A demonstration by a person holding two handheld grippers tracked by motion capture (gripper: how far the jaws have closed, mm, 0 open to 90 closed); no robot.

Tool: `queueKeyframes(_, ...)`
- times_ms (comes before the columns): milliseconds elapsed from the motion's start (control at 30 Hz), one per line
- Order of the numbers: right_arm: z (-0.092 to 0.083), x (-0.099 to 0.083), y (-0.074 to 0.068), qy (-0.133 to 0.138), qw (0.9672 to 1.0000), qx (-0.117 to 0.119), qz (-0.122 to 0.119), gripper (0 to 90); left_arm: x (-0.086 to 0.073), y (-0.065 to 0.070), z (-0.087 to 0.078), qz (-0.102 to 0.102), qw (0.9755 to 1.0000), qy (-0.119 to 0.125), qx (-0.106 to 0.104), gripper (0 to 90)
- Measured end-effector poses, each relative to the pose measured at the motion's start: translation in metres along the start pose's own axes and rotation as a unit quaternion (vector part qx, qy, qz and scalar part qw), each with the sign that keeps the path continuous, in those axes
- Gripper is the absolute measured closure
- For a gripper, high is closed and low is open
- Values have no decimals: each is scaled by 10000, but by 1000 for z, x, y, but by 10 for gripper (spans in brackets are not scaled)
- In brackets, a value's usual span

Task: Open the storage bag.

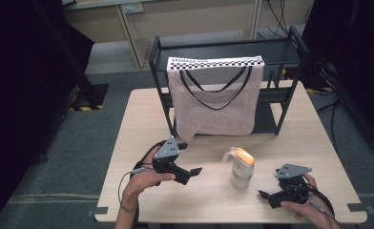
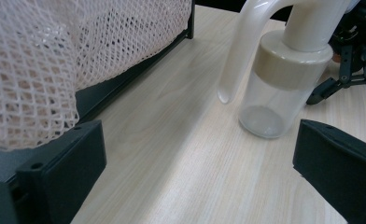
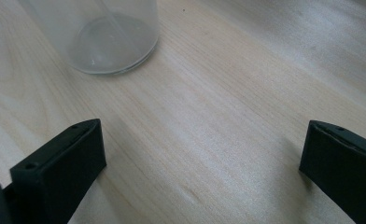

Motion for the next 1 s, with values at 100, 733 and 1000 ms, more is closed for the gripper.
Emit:
queueKeyframes(100, 0, 0, 0, 0, 10000, 1, 1, 3, 4, 1, 0, 24, 10000, 33, 1, 19)
queueKeyframes(733, 0, 0, 0, -1, 10000, 1, 1, 3, 38, 9, 8, 321, 9990, 303, 18, 18)
queueKeyframes(1000, 0, 0, 0, 0, 10000, 1, -1, 3, 60, 1, 10, 506, 9981, 330, 74, 19)
Point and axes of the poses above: each handheld gripper's, and its own axes: z roughly forward along the jaws, x roughly out of its top, y roughly to its right, the point moved 8 cm from there along z, roughly forward along the jaws, and after that the axes turned 15 degrees about z, right-handed, at the moved point
